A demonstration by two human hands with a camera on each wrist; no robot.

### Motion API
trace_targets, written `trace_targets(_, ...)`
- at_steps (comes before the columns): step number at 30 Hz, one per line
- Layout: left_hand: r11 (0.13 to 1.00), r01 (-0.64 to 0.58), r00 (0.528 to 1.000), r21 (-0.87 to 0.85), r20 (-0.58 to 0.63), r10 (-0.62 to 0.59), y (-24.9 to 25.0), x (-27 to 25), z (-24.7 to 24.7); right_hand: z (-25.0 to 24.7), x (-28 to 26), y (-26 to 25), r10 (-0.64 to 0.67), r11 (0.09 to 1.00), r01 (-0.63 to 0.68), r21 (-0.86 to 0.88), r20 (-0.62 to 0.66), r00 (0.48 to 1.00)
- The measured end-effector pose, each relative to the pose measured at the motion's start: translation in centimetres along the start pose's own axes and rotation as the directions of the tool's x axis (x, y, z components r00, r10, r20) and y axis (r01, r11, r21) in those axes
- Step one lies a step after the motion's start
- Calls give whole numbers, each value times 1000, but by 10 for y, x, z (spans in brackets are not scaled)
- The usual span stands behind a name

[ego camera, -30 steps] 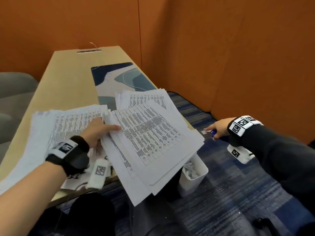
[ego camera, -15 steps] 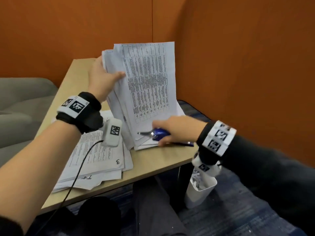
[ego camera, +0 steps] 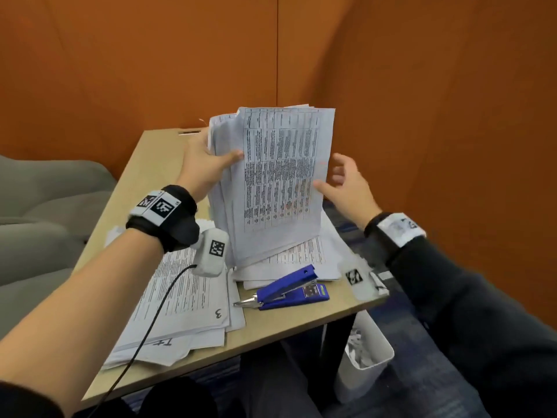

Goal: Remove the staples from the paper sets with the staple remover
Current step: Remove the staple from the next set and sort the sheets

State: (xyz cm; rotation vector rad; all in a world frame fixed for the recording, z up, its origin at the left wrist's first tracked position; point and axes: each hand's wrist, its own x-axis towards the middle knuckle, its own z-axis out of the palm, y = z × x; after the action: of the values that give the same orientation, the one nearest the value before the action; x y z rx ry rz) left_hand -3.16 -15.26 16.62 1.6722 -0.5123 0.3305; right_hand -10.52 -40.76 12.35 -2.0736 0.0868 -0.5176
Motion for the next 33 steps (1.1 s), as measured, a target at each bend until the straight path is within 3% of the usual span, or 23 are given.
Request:
trace_targets(2, 998, -20, 1000, -59, 20, 21, 7, 3, 6, -10, 24, 9, 167, 939, -171, 298, 41, 985)
trace_targets(3, 996, -42, 998, -81, 37, 45, 12, 3, 9, -12, 33, 12, 165, 908, -186, 375, 87, 982)
trace_targets(7, 989, -116, 987, -92, 97, 125, 30, 8, 22, -10, 47, -4, 62, 871, -70, 486, 33, 998)
trace_targets(9, 989, -114, 991, -94, 63, 120, 35, 13, 25, -10, 50, -12, 18, 862, -12, 507, -7, 1000)
trace_targets(11, 990, -57, 992, -128, 107, 71, 32, 18, 24, -10, 49, -12, -31, 869, 25, 495, 3, 1000)
trace_targets(14, 978, 159, 968, -131, 216, -129, 2, 14, 27, -8, 41, 0, -11, 879, -37, 475, 98, 995)
trace_targets(16, 954, 286, 949, -90, 167, -269, -26, 6, 32, -4, 38, 14, 24, 874, -92, 477, 146, 989)
trace_targets(18, 942, 314, 949, -119, 32, -312, -43, 1, 41, 3, 35, 17, 14, 871, -95, 482, 168, 986)
trace_targets(20, 962, 206, 951, -178, -194, -240, -38, 1, 55, 10, 32, 9, 11, 857, -68, 511, 115, 993)
trace_targets(22, 978, 78, 893, -192, -422, -154, -26, 5, 64, 14, 33, 1, 6, 818, -28, 574, 41, 999)
trace_targets(23, 980, 34, 872, -196, -473, -125, -23, 7, 67, 13, 35, -2, -6, 795, -7, 606, 20, 1000)
trace_targets(24, 983, 20, 865, -181, -490, -107, -22, 9, 68, 13, 35, -4, -19, 778, 2, 628, 20, 1000)
trace_targets(28, 998, 58, 935, -34, -350, -67, -33, 6, 67, 15, 35, 0, -5, 793, -61, 606, 106, 994)
trace_targets(30, 999, -30, 937, -24, -350, 19, -30, 4, 65, 18, 35, 1, 1, 810, -74, 582, 125, 992)
trace_targets(33, 973, -229, 897, 40, -380, 227, -24, 9, 62, 23, 40, -1, -13, 829, -58, 557, 123, 992)
